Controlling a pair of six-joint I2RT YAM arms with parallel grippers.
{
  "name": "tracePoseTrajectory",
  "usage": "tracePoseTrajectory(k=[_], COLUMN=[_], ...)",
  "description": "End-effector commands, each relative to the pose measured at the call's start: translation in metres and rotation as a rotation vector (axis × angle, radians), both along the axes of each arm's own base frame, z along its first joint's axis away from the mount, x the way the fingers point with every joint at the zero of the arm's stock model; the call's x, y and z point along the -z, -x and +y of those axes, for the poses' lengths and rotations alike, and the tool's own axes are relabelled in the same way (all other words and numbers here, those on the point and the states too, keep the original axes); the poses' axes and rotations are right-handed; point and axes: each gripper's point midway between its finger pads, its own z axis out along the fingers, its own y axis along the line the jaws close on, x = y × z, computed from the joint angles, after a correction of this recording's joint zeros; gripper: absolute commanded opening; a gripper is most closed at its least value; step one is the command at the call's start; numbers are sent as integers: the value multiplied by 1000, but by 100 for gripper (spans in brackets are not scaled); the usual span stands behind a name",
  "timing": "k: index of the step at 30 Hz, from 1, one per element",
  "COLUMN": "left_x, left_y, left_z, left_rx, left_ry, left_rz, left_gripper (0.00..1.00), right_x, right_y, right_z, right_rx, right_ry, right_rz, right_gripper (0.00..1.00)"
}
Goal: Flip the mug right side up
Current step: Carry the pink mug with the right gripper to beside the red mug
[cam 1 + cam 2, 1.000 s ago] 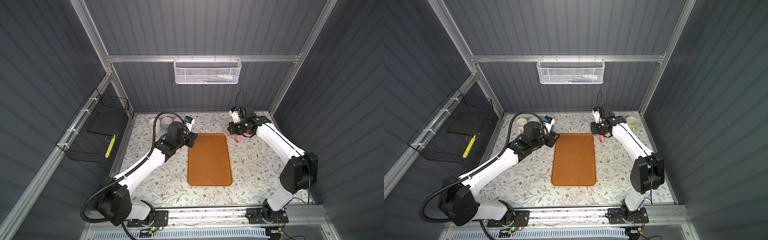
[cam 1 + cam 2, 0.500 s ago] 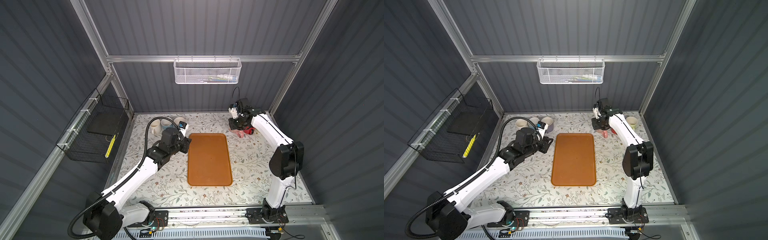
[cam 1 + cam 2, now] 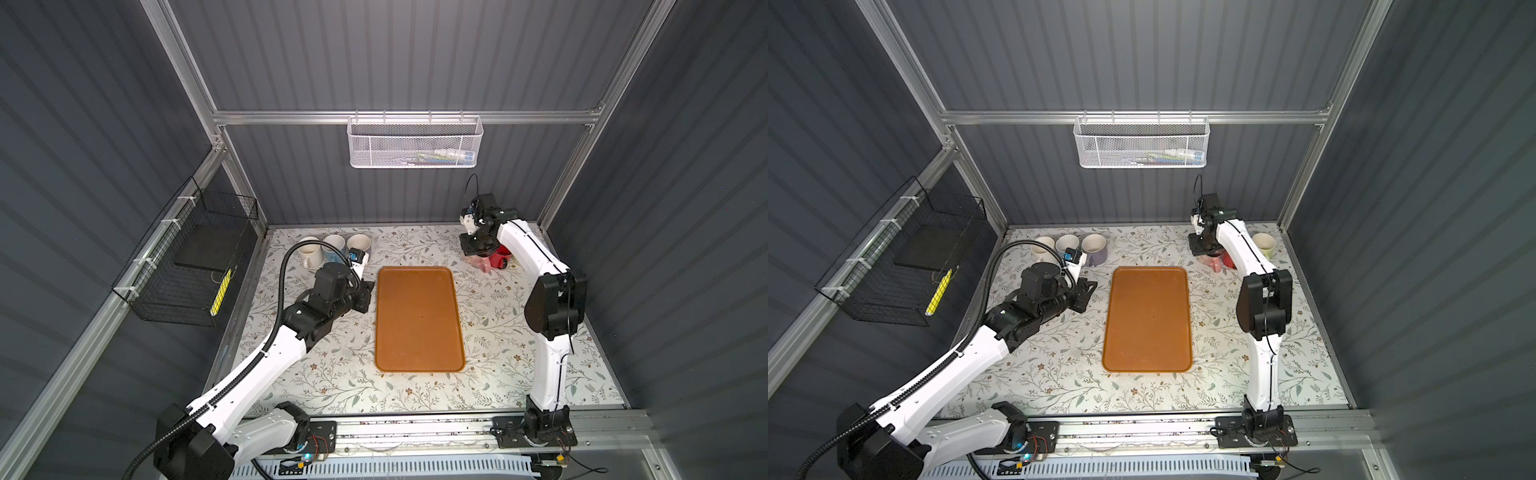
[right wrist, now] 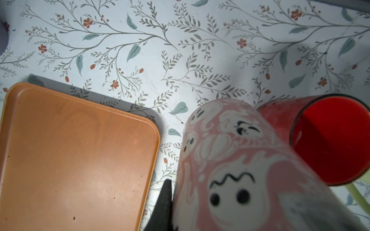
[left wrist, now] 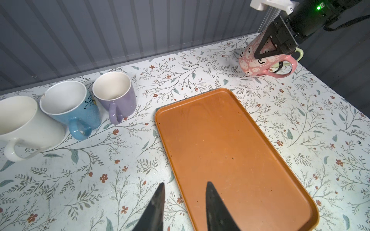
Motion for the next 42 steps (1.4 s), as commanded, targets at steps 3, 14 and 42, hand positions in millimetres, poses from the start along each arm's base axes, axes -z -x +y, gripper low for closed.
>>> tracePoseTrajectory(k=[3, 14, 42], left_x=[6, 4, 3], left_y=[6, 7, 6], left_z=[6, 8, 9], left_rx=[-11, -19, -23], left_ry=[-26, -25, -39], left_rz=[11, 0, 10], left_gripper=[34, 32, 32], right_x=[-9, 2, 24], right_y=[-18, -41, -43], right_z=[-4, 2, -6], right_rx=[-8, 7, 39], right_ry=[8, -39, -62], right_rz=[-42, -24, 89], right_gripper=[0, 0, 0])
